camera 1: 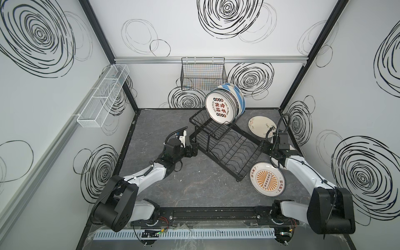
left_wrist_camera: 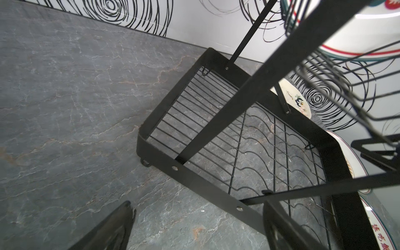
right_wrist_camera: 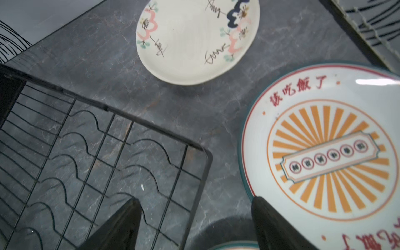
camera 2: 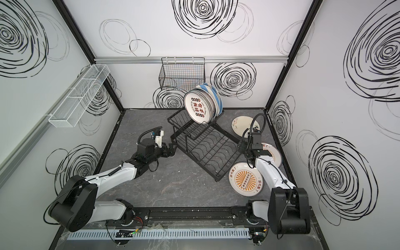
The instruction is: Load the plates into the dish rack
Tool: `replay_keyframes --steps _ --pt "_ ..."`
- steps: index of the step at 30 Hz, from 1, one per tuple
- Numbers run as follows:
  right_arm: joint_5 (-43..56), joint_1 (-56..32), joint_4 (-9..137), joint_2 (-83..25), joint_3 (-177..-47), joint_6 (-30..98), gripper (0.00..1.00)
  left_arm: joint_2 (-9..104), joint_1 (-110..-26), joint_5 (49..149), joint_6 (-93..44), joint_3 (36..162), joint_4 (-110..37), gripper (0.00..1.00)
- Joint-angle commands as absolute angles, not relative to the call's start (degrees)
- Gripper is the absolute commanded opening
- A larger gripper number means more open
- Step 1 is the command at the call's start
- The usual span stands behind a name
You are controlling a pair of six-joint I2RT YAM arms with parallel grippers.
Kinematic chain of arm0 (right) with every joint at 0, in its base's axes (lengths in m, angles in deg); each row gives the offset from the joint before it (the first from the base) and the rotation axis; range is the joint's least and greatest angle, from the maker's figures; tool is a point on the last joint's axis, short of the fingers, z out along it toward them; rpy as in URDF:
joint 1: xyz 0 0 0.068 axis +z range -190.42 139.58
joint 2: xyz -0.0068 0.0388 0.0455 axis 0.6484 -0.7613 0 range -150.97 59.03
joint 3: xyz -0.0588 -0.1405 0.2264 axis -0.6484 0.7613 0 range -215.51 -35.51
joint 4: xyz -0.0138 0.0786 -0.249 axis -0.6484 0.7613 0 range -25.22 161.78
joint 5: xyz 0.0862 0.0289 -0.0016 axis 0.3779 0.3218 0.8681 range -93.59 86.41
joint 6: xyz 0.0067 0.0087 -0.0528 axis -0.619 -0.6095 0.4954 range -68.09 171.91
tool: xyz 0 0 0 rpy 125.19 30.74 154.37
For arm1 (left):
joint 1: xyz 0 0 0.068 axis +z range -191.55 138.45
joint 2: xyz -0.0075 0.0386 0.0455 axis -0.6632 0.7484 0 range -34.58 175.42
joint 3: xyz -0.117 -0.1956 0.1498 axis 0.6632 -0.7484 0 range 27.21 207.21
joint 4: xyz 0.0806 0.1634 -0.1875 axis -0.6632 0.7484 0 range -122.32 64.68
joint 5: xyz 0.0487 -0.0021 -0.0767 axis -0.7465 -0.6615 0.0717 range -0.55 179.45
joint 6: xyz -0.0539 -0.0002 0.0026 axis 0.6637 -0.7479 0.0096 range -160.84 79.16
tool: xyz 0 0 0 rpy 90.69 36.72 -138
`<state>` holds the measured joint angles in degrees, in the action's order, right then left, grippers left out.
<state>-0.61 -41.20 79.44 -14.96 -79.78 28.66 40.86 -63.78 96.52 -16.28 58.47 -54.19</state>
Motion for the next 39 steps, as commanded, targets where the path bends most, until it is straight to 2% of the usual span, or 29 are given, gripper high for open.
replay_keyframes --steps 1,3,5,12,19,27,30,39 --pt "-1.4 -41.6 87.0 -21.4 -87.0 34.1 0.79 38.0 -62.7 98.1 -13.8 56.8 -54.7 0.96" --pt "1.2 -41.3 88.8 -25.5 -90.5 38.9 0.73 36.9 -62.3 98.3 -13.1 56.3 -53.9 0.96" --pt "0.6 -40.4 89.3 -28.4 -93.1 42.4 0.76 35.8 -61.9 99.0 -12.2 55.8 -53.2 0.96" --pt "-3.7 -38.7 86.9 -33.1 -99.0 47.6 0.75 31.7 -60.6 100.1 -10.9 54.4 -50.5 0.96" --pt "-1.8 -38.0 85.5 -39.1 -102.4 54.6 0.68 30.2 -59.3 101.7 -9.7 54.6 -49.4 0.96" --pt "-0.9 -37.7 84.7 -43.9 -105.5 56.1 0.59 28.0 -59.3 102.2 -9.6 54.7 -47.4 0.96" --pt "-0.5 -37.7 85.0 -44.8 -106.3 56.4 0.53 27.6 -59.2 102.3 -9.6 54.5 -47.0 0.96" --pt "4.4 -37.0 83.1 -43.9 -104.6 57.9 0.53 26.4 -59.1 102.5 -9.8 54.0 -45.9 0.96"
